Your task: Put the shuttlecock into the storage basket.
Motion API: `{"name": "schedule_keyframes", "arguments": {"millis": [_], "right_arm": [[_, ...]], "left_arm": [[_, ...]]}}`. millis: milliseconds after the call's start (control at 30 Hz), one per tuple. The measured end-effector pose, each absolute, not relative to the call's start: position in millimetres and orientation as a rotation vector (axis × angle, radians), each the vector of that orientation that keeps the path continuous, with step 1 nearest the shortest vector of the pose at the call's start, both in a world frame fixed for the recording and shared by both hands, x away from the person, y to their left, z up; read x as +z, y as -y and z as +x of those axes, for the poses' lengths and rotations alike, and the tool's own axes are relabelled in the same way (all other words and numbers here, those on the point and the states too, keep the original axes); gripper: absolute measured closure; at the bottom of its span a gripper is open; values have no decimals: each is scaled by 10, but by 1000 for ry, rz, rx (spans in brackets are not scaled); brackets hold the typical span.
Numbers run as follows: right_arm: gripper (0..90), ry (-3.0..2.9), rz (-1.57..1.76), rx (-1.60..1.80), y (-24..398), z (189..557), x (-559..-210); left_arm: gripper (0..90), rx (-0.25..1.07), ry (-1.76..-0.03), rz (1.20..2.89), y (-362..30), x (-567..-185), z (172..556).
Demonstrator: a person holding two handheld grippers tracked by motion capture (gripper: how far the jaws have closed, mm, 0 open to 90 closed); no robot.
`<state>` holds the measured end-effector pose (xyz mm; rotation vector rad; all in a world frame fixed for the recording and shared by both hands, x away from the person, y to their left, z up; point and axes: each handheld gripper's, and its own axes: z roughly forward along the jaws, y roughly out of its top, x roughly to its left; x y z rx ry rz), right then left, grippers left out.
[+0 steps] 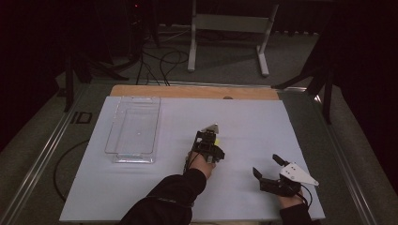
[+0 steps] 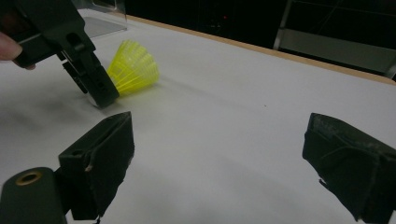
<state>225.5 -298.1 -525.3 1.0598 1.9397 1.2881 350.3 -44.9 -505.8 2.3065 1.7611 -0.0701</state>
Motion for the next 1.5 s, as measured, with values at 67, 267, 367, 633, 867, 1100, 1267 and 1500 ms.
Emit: {"name": "schedule_keyframes", "arguments": {"millis": [67,267,367,633,867,1100,1267,1500], "right_arm": [[93,-1940,1057,1289,2980,2254,-5252],[93,-1937,1064,1286,2986,2257,-5252],[93,-1936,1063,1285,2983,2255,-5249],[93,-1938,1066,1285,2985,2256,-5249],[93,-1939,1066,1285,2990,2257,-5249],[93,-1940,1065,1285,2988,2254,-5247],[93,-1943,1064,1285,2984,2254,-5248],[93,-1945,1068,1287,2983,2254,-5250]], "left_arm": [[426,-75,-1767,2309,448,-5061,3517],[562,-141,-1750,2336,418,-5090,3571],[603,-169,-1748,2337,398,-5114,3577],[645,-154,-1712,2351,354,-5068,3602],[648,-134,-1575,2448,304,-4947,3611],[649,-199,-1473,2500,181,-4858,3625],[650,-226,-1388,2542,78,-4809,3627],[650,-215,-1254,2642,-48,-4764,3562]]}}
